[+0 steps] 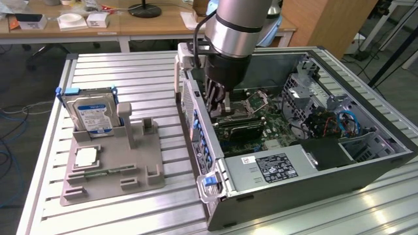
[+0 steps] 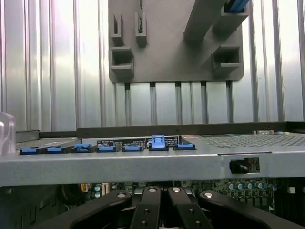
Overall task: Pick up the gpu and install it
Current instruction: 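Press down on the gpu until it lock into place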
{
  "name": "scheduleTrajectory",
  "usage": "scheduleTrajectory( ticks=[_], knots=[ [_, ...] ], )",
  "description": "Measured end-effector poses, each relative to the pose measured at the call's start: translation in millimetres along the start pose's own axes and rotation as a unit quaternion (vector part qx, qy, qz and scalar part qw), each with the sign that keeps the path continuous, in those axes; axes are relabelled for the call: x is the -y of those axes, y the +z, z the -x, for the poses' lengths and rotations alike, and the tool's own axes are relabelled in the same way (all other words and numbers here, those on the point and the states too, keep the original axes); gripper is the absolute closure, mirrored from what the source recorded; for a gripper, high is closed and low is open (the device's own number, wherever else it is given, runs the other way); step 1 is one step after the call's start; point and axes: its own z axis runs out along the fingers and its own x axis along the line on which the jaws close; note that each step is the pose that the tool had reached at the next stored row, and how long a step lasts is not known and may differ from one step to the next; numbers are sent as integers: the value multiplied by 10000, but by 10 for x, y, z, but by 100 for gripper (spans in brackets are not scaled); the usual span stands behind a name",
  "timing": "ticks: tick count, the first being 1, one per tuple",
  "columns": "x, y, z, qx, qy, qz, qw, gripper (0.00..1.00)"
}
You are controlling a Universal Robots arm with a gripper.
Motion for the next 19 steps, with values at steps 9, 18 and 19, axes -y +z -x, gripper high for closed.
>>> scheduleTrajectory(
  ticks=[9, 18, 19],
  knots=[
    [-8, 58, -1, -1, 15, -20, 10000, 89],
    [312, 10, 20, 186, -2, -7, 9998, 89],
    [349, 7, 22, 210, -4, -7, 9998, 89]
  ],
)
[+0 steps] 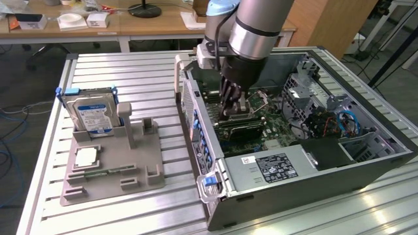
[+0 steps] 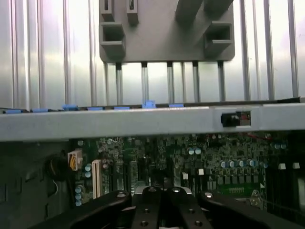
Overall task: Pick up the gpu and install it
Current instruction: 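Press down on the gpu until it lock into place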
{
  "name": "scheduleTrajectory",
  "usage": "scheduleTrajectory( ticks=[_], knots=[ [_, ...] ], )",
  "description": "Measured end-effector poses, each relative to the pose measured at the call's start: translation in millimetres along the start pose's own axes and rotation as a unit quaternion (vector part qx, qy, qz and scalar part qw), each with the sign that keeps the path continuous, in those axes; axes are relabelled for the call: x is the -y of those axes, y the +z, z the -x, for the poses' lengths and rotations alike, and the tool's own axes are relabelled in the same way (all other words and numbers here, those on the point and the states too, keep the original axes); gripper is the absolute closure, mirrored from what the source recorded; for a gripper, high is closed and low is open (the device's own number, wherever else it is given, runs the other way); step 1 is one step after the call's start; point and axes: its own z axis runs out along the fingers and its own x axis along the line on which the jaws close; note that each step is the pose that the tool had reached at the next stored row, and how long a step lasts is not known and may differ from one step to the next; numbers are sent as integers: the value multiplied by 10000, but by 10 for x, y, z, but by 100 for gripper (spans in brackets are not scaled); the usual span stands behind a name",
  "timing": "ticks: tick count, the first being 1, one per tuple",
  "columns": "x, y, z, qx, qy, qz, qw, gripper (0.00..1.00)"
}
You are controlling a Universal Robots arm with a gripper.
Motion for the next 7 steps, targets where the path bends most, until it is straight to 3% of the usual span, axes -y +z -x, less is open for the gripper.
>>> scheduleTrajectory(
  ticks=[1, 7],
  knots=[
    [13, -1, 0, 12, -2, 3, 10000, 89],
    [14, -5, -3, 13, -1, 3, 10000, 89]
  ],
)
